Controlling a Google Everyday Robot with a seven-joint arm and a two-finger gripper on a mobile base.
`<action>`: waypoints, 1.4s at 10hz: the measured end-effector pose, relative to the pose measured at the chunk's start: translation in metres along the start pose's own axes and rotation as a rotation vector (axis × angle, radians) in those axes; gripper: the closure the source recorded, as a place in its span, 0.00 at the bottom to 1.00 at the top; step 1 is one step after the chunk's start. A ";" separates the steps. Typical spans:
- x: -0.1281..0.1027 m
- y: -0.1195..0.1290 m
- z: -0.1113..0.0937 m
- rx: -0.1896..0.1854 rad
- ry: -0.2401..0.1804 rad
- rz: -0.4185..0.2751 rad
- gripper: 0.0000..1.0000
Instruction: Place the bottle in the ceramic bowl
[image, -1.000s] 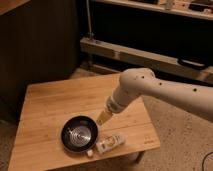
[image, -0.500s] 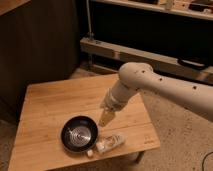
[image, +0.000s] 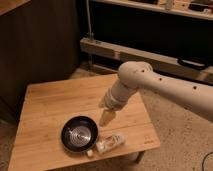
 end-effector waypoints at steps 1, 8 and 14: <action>0.000 0.000 0.000 0.000 0.000 0.000 0.35; 0.041 0.033 0.015 0.072 0.050 -0.086 0.35; 0.061 0.037 0.046 0.021 0.068 -0.211 0.35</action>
